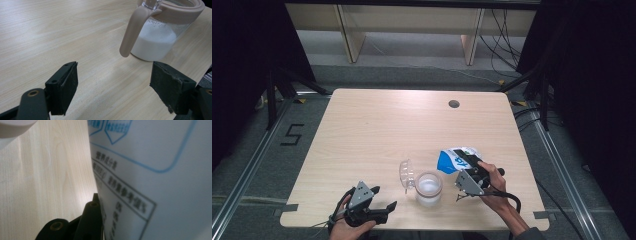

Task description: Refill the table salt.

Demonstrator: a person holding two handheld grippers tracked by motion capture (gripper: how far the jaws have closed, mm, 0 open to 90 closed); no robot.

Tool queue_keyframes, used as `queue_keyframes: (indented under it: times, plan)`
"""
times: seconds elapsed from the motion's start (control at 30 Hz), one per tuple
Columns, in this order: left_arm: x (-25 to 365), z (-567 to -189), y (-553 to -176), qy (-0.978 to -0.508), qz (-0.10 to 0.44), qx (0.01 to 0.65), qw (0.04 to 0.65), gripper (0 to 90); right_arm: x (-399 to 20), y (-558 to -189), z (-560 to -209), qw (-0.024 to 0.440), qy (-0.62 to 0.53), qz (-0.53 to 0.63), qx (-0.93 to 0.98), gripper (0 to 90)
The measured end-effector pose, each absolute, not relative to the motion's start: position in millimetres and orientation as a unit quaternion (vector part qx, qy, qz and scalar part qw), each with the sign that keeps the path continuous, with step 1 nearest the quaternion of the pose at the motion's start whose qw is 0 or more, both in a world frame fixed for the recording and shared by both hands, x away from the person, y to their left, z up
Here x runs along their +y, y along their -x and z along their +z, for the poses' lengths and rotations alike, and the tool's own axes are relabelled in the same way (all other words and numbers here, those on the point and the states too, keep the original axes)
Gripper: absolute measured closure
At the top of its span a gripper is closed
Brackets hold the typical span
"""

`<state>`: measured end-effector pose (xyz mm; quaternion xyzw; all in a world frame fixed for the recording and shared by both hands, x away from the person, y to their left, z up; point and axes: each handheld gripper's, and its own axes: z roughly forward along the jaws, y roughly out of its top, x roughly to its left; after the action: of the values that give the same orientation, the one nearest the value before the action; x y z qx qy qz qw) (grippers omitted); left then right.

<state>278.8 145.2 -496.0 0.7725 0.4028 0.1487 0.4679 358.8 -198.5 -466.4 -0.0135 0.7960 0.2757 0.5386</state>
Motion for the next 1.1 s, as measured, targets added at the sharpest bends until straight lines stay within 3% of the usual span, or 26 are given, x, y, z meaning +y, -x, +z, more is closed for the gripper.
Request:
queue_keyframes:
  times: [1.1]
  plan:
    - [146.5, -496.5, -280.1, -0.774, 0.151, 0.403, 0.464, 21.9, -227.9, -410.1, -471.2, 0.367, -0.212, 0.440, 0.792, 80.2]
